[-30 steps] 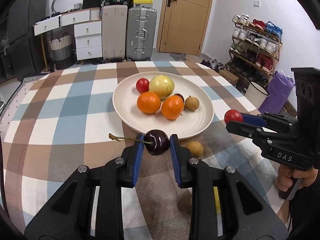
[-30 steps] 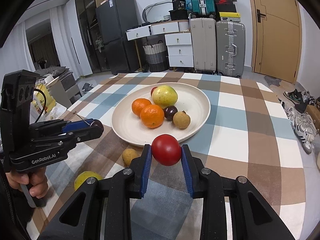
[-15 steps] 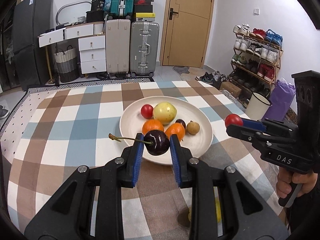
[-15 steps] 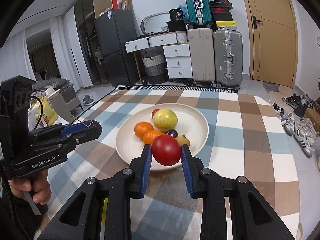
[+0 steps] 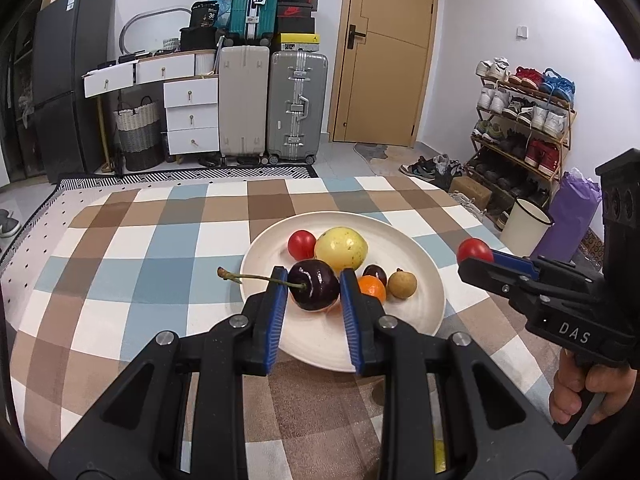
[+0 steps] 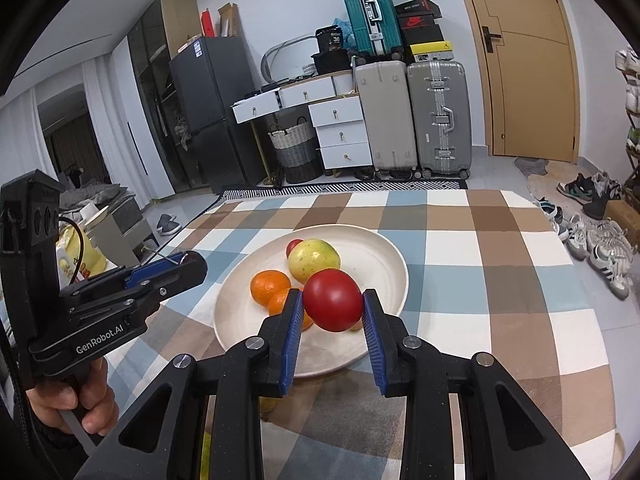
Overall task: Organize fruits
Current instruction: 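Open both grippers to drop the tomato and cherry onto the plate, then withdraw both grippers from the plate toward the last two fruits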
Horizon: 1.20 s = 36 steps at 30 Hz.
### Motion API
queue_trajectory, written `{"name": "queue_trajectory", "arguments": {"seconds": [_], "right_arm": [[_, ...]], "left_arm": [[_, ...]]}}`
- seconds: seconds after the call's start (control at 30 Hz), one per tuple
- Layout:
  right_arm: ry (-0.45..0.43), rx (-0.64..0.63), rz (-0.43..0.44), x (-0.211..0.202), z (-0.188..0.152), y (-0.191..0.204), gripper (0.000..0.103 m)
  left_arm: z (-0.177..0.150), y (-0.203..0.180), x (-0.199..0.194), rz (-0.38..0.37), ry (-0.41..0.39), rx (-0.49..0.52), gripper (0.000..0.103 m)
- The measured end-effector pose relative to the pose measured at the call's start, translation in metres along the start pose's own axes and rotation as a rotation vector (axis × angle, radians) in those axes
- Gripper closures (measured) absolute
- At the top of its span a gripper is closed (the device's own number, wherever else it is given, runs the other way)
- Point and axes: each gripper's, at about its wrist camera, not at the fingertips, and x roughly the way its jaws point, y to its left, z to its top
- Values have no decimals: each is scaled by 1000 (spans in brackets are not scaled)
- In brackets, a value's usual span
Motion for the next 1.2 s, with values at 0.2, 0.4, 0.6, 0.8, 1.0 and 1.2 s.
{"name": "queue_trajectory", "arguments": {"seconds": [0.2, 0.4, 0.6, 0.8, 1.0, 1.2], "right_arm": [[19, 9, -8, 11, -3, -2, 73], [45, -7, -5, 22, -4, 1, 69], [19, -11, -25, 15, -4, 1, 54], [12, -8, -28, 10, -5, -1, 53], [8, -11, -35, 7, -5, -1, 49], [-3, -9, -29, 0, -6, -1, 19]], "left_arm": [[-5, 1, 17, 16, 22, -1, 79], [-9, 2, 29, 18, 45, 1, 79], [-10, 2, 31, 17, 48, 3, 79], [-10, 3, 29, 27, 66, -4, 64], [-9, 9, 19, 38, 40, -18, 35], [-11, 10, 4, 52, 22, -11, 18]]}}
